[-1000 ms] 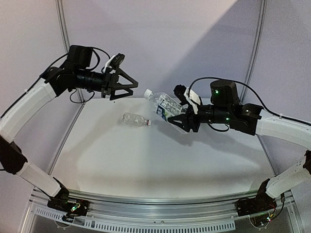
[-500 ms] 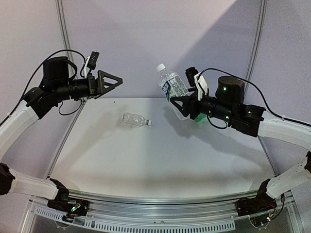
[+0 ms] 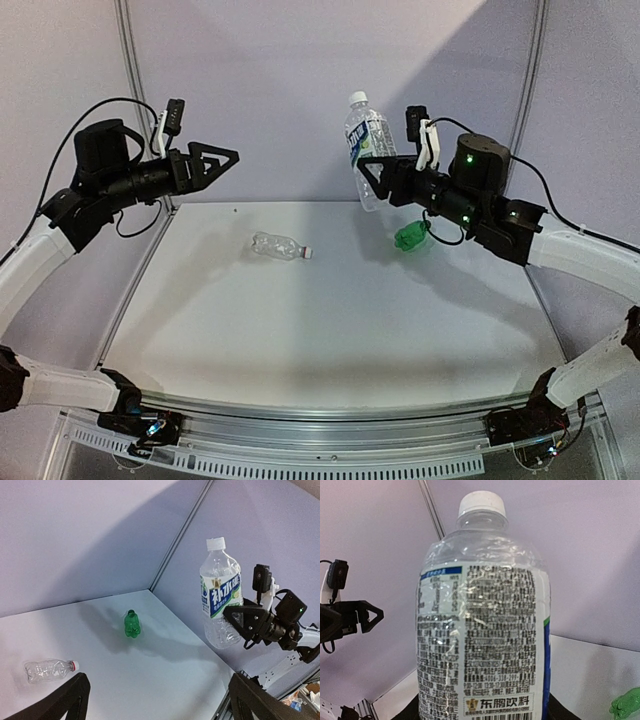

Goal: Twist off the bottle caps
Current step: Unscrew the bottle cap from the plastic bottle.

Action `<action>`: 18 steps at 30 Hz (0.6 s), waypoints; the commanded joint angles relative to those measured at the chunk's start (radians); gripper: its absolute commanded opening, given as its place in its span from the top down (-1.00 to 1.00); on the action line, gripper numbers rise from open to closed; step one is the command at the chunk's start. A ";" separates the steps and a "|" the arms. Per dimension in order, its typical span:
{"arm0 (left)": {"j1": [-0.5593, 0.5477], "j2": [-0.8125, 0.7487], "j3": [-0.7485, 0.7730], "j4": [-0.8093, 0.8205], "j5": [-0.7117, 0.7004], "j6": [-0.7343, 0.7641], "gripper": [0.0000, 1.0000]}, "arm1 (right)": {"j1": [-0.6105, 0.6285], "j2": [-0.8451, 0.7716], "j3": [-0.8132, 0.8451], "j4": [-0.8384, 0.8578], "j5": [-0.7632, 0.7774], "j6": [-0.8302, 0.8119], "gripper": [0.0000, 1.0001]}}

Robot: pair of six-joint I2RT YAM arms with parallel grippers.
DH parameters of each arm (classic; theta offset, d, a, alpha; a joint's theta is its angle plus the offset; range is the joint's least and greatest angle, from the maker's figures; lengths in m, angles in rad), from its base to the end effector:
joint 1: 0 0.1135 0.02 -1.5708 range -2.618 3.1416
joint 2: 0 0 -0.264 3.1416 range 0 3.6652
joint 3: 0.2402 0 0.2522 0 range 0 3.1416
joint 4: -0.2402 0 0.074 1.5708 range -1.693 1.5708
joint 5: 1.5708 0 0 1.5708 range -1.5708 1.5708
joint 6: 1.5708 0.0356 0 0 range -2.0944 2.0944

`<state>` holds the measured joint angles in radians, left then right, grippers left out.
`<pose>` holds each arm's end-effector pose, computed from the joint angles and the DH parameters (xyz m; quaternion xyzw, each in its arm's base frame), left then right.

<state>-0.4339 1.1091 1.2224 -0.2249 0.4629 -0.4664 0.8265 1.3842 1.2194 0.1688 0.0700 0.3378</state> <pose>0.2149 -0.1171 0.4254 0.1411 0.7280 -0.4363 0.5098 0.2268 0.2425 0.3924 -0.1466 0.6903 0.3687 0.6050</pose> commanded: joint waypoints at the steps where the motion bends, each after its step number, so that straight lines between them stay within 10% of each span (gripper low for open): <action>1: 0.020 -0.015 -0.028 0.048 0.025 0.022 -0.99 | -0.040 0.019 0.047 -0.017 -0.037 0.083 0.65; 18: 0.094 0.077 -0.034 0.400 0.362 -0.170 -0.95 | -0.070 0.042 0.048 0.041 -0.311 0.125 0.86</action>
<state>-0.3595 1.1427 1.1851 0.0467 0.7052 -0.5648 0.7582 1.4151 1.2449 0.1665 -0.1318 0.4591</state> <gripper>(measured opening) 0.978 0.563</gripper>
